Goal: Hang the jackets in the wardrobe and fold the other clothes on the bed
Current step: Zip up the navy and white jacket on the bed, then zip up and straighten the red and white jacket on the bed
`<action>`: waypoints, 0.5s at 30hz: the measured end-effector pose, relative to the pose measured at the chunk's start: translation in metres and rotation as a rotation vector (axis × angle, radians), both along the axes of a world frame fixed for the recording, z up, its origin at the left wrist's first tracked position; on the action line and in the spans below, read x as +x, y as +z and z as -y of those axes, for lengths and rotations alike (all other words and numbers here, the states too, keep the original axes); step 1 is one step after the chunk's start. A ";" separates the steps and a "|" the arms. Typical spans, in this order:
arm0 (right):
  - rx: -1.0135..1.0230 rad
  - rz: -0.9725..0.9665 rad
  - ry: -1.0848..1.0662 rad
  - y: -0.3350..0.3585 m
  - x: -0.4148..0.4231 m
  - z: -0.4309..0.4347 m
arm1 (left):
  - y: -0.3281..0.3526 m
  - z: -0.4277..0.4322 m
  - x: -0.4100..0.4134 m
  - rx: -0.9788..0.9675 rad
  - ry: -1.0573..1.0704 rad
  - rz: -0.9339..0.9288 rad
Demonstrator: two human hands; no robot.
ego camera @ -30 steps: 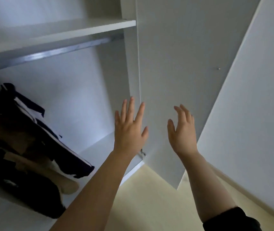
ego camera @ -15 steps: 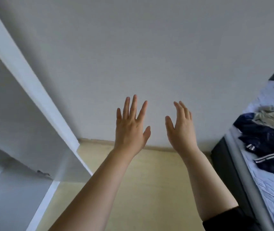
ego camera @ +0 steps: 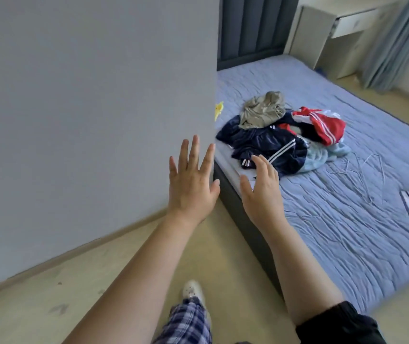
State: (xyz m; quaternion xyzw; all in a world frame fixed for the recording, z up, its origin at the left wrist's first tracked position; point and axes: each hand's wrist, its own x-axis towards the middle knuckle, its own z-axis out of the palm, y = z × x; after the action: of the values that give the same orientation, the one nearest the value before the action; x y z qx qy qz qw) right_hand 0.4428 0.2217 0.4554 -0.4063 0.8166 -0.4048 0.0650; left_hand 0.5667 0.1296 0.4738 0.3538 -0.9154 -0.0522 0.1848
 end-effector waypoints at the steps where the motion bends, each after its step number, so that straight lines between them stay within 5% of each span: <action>1: 0.007 0.005 -0.032 -0.006 -0.015 -0.002 | -0.004 0.002 -0.019 0.011 -0.033 0.001; 15: 0.227 0.183 -0.317 -0.099 -0.279 0.096 | -0.120 0.126 -0.318 0.246 -0.257 0.131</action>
State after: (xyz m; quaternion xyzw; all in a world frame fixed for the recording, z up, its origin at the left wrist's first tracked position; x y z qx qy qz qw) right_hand 0.1637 0.1261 0.3560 -0.2245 0.9013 -0.3504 0.1200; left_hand 0.2491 0.0039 0.3543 0.2567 -0.9498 -0.1638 0.0720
